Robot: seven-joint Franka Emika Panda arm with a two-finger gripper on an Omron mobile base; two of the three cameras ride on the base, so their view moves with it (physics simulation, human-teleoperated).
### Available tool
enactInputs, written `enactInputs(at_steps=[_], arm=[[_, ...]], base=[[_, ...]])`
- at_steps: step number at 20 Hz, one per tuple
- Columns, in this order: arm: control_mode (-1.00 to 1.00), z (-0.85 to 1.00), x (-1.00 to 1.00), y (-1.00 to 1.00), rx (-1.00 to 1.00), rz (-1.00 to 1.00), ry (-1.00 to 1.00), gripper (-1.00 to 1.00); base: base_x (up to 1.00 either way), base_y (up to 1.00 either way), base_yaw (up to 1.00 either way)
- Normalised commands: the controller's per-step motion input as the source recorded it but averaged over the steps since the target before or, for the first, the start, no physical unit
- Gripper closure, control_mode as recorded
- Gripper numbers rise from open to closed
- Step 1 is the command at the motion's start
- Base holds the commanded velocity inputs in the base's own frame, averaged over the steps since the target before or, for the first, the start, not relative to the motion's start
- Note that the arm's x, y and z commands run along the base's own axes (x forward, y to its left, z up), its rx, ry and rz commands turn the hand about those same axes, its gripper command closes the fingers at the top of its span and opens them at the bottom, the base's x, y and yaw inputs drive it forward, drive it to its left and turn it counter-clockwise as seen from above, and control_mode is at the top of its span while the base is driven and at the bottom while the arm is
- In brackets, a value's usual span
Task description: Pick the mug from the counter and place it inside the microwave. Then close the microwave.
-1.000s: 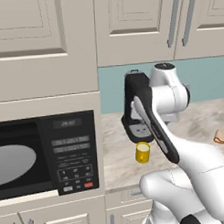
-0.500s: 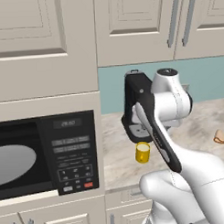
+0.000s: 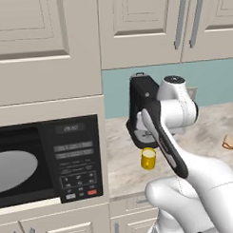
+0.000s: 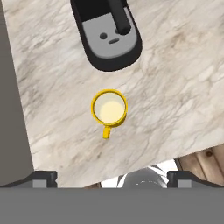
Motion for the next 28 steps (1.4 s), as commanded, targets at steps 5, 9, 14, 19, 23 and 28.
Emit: enactInputs(at_steps=[5, 9, 14, 19, 23, 28], arm=[[-1.00, -0.30, 0.20, 0.02, 0.00, 0.00, 0.03, -1.00], [-1.00, -0.32, 0.05, 0.16, 0.00, 0.00, 0.01, -1.00], [-1.00, -0.33, 0.00, 0.18, 0.00, 0.00, 0.01, -1.00], [-1.00, -0.41, 0.00, 0.06, 0.00, 0.00, 0.00, -1.00], [-1.00, -0.18, 0.00, 0.00, 0.00, 0.00, 0.00, -1.00], [-1.00, -0.22, 0.00, -0.01, 0.00, -0.02, 0.00, -1.00]], base=[[0.00, 0.00, 0.00], [0.00, 0.00, 0.00], [0.00, 0.00, 0.00], [0.00, 0.00, 0.00], [0.00, 0.00, 0.00], [0.00, 0.00, 0.00]])
